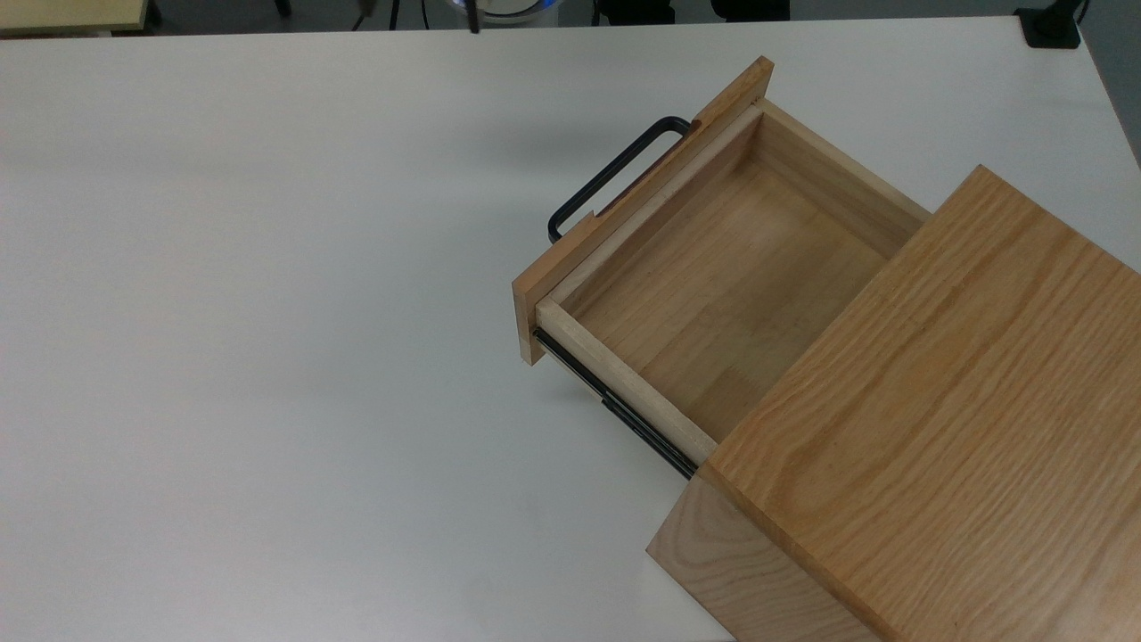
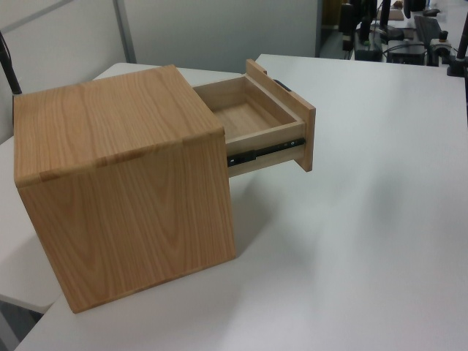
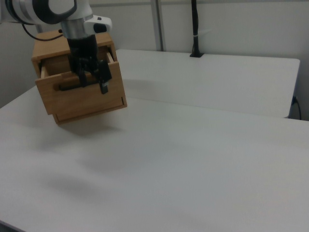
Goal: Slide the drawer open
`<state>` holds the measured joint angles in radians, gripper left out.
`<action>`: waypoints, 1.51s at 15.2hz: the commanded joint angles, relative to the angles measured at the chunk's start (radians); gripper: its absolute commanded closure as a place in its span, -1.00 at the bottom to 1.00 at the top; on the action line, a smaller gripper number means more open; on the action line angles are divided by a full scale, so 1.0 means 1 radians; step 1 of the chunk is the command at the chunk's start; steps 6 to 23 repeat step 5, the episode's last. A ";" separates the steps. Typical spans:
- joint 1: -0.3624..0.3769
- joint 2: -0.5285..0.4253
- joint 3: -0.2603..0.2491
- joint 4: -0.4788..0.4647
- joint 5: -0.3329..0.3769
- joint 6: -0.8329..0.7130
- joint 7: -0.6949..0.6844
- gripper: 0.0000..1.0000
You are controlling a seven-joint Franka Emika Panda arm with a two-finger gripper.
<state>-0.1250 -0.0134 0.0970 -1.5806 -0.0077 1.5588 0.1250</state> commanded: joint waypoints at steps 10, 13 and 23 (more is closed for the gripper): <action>0.048 -0.017 -0.013 -0.007 -0.089 -0.032 -0.077 -1.00; 0.048 -0.017 -0.013 -0.007 -0.089 -0.032 -0.077 -1.00; 0.048 -0.017 -0.013 -0.007 -0.089 -0.032 -0.077 -1.00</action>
